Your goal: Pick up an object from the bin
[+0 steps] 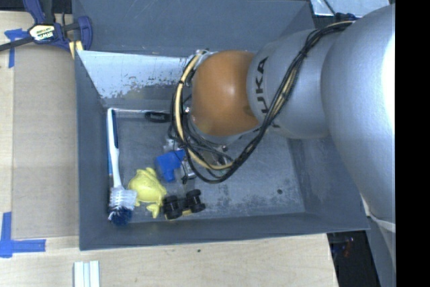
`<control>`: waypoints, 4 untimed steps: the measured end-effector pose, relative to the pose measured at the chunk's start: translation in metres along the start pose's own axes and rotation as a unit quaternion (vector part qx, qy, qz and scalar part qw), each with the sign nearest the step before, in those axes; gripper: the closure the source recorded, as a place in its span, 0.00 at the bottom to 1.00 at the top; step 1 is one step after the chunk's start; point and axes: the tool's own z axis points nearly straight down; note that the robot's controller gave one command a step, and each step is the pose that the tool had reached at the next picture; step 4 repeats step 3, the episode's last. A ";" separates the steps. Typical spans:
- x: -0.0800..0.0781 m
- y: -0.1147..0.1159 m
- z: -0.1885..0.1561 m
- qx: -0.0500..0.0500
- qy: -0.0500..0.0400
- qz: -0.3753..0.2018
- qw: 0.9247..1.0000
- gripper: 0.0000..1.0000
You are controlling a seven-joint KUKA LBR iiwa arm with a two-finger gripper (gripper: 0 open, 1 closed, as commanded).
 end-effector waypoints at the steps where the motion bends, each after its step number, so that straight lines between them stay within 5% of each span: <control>1: 0.007 0.007 -0.029 0.000 -0.007 -0.003 1.000 1.00; 2: -0.005 0.022 -0.089 0.000 -0.004 0.001 1.000 1.00; 3: -0.001 0.021 -0.134 0.000 -0.002 -0.001 1.000 1.00; 4: -0.001 0.021 -0.134 0.000 -0.002 -0.001 1.000 1.00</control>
Offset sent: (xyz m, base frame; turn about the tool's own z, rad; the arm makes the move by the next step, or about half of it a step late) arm 0.0115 0.0418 0.1615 0.0157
